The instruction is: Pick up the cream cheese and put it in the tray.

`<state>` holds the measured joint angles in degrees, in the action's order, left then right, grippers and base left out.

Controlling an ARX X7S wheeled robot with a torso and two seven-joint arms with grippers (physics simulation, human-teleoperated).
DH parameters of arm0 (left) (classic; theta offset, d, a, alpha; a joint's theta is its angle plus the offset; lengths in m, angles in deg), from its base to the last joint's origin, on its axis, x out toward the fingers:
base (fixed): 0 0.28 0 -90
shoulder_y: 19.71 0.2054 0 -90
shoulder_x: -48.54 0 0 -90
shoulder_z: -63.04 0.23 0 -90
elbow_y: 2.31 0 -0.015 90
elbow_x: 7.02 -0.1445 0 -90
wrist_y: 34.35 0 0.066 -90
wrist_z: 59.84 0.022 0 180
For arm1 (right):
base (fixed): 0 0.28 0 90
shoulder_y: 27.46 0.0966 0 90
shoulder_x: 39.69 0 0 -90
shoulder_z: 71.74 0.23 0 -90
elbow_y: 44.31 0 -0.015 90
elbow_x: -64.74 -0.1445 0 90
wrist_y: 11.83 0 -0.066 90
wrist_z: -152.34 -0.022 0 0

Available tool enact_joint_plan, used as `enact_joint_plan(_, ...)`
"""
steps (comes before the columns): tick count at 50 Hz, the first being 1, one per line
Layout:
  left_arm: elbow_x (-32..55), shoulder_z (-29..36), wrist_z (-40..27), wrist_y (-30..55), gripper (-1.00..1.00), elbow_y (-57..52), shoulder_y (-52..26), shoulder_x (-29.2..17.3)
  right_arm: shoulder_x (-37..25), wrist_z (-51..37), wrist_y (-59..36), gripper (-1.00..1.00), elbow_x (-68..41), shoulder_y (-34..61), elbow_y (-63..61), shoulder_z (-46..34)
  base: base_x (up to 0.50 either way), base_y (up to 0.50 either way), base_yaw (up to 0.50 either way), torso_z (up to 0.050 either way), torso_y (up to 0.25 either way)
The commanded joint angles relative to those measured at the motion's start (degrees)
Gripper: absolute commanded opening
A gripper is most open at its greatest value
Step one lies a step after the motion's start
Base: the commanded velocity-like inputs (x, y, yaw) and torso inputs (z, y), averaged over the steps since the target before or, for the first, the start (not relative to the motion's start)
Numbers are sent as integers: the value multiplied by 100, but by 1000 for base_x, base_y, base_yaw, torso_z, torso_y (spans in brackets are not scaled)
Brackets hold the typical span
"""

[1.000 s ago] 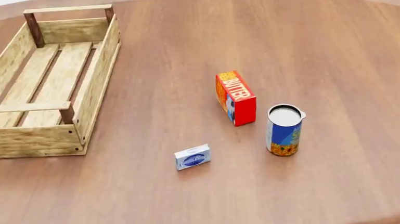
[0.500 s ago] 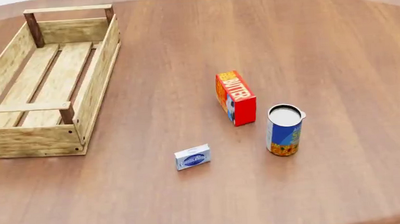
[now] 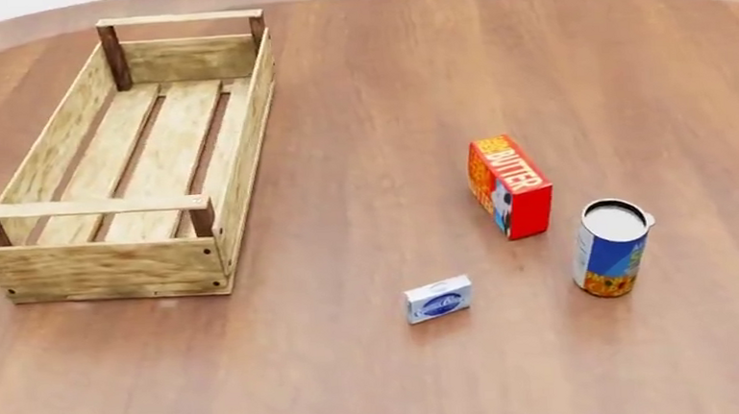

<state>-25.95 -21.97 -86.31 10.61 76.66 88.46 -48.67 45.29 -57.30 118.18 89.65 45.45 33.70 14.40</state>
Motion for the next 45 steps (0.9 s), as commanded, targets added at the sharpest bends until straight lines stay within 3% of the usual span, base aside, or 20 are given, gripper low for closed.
enact_joint_plan(1,-34,65,-64,86,100,-63,2,-48,-72,-140,-68,100,54,2,-23,-73,86,430,0,0,0)
enact_joint_plan(22,-80,157,-220,147,100,-30,-44,-137,-224,-303,-105,100,36,8,-34,-221,89,403,0,0,0)
enact_joint_plan(45,-147,239,-372,216,100,-22,-70,-224,-323,-447,-211,100,94,5,-79,-339,88,277,0,0,0)
